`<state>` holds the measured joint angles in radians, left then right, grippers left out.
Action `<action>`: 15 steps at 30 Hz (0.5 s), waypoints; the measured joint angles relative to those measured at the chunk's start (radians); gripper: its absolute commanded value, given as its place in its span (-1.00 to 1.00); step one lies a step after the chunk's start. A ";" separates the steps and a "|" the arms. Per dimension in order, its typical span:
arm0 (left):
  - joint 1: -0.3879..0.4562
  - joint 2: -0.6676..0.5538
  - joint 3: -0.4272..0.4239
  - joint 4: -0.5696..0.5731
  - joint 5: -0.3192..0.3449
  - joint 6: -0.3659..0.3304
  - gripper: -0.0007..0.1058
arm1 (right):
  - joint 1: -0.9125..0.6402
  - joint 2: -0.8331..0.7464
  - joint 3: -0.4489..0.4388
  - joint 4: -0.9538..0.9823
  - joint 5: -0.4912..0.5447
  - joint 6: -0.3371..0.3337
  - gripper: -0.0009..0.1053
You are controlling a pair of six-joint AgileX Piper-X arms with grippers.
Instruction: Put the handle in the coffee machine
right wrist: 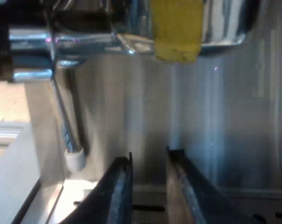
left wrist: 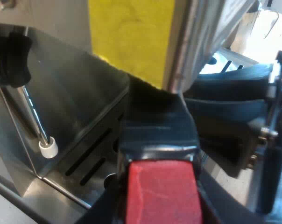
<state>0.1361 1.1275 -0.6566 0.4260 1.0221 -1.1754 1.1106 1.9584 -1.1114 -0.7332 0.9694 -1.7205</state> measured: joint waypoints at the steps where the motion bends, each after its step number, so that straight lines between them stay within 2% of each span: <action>1: 0.000 0.000 0.000 0.000 0.000 0.001 -0.98 | -0.004 0.007 -0.004 -0.007 0.001 0.000 -0.59; 15: 0.000 0.000 0.000 0.000 0.000 0.002 -0.98 | -0.061 0.041 -0.044 -0.130 0.047 -0.005 -0.59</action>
<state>0.1361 1.1275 -0.6566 0.4260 1.0221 -1.1729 1.0494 1.9993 -1.1556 -0.8628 1.0164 -1.7251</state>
